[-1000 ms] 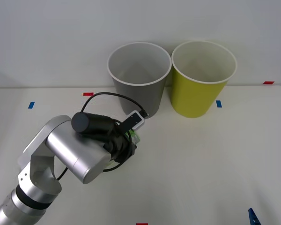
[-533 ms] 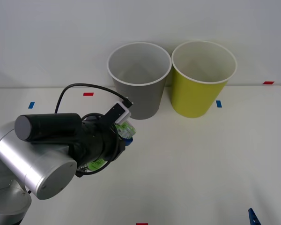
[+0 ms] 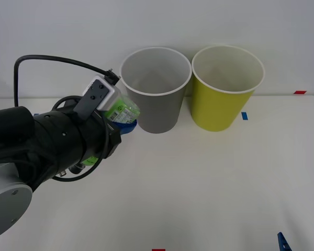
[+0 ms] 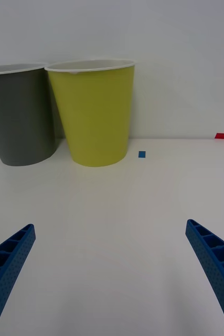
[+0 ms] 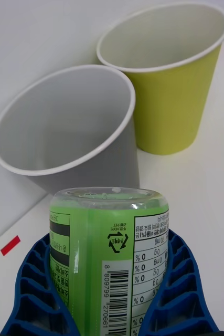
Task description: Put cans in the gray bin and PET bottles in the light green bin.
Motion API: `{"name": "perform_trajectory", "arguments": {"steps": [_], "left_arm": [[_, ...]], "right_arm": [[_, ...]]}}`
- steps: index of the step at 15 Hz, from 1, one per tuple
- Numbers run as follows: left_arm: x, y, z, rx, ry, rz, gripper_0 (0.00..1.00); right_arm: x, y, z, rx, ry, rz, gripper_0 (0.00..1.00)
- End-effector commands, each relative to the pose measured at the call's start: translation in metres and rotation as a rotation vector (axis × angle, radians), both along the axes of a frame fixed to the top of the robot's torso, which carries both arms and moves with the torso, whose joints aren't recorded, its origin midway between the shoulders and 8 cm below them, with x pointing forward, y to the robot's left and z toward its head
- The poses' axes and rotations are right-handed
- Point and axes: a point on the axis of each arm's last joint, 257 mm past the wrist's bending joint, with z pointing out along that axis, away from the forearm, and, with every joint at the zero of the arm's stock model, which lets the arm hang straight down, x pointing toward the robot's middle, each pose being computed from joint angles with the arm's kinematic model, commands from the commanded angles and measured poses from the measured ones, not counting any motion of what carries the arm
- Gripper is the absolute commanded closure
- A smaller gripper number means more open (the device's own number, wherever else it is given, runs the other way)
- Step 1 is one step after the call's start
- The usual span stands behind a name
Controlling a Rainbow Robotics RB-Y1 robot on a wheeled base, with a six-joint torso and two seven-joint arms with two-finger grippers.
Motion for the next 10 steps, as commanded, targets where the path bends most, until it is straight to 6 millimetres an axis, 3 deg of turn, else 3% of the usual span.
{"name": "perform_trajectory", "arguments": {"steps": [1, 5, 10], "left_arm": [[0.004, 0.012, 0.026, -0.04, -0.054, 0.028, 1.0], [0.005, 0.019, 0.07, -0.14, -0.104, -0.007, 1.0], [-0.008, 0.002, 0.117, -0.247, -0.147, -0.109, 1.0]], "right_arm": [[0.0, 0.0, 0.0, 0.0, 0.0, 0.0, 0.0], [0.0, 0.0, 0.0, 0.0, 0.0, 0.0, 0.0], [0.0, 0.0, 0.0, 0.0, 0.0, 0.0, 0.0]]}}
